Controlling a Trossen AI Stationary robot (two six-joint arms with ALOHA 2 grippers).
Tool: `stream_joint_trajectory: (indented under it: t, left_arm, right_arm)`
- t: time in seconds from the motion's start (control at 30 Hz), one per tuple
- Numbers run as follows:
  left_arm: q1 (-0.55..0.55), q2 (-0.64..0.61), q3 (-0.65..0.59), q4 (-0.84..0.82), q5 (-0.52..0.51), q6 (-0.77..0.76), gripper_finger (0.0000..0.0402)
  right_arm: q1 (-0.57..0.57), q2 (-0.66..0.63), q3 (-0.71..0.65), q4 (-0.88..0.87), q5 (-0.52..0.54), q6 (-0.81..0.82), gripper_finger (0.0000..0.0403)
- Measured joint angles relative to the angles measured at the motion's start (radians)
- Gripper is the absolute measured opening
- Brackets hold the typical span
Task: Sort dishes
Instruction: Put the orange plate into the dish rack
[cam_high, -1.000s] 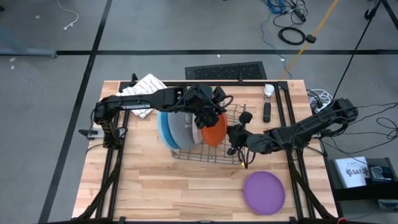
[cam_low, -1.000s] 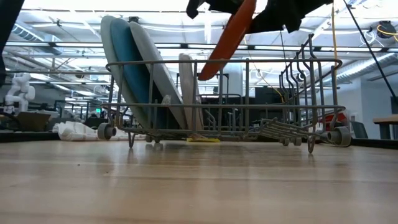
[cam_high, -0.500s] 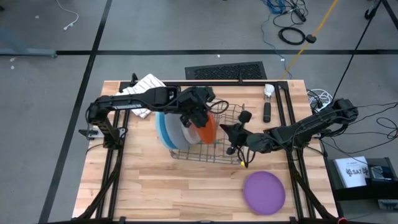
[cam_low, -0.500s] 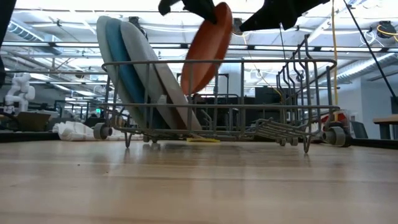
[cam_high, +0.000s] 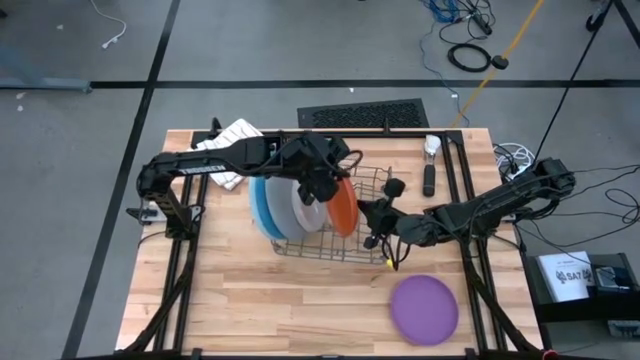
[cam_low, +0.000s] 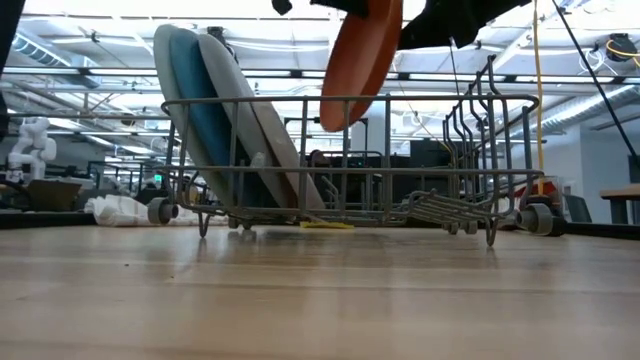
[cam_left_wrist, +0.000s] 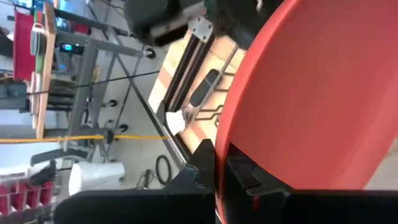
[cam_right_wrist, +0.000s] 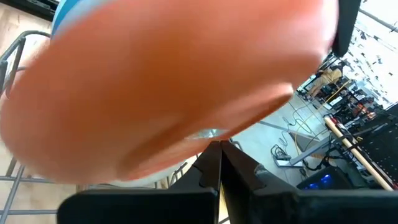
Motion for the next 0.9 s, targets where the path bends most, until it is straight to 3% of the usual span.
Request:
stream_joint_trajectory:
  t: [0.2,0.57,0.9]
  left_arm:
    - [0.053,0.000,-0.078,0.069,0.107,-0.001,0.0000]
    - [0.236,-0.008,-0.140,0.143,0.543,-0.179,0.0000]
    - [0.291,-0.001,-0.165,0.157,0.601,-0.188,0.0000]
  right_arm:
    - [0.005,0.000,0.000,0.003,0.001,0.006,0.0000]
    - [0.005,0.000,-0.002,0.003,-0.001,0.012,0.0000]
    - [0.004,0.000,-0.002,0.002,0.001,-0.005,0.0000]
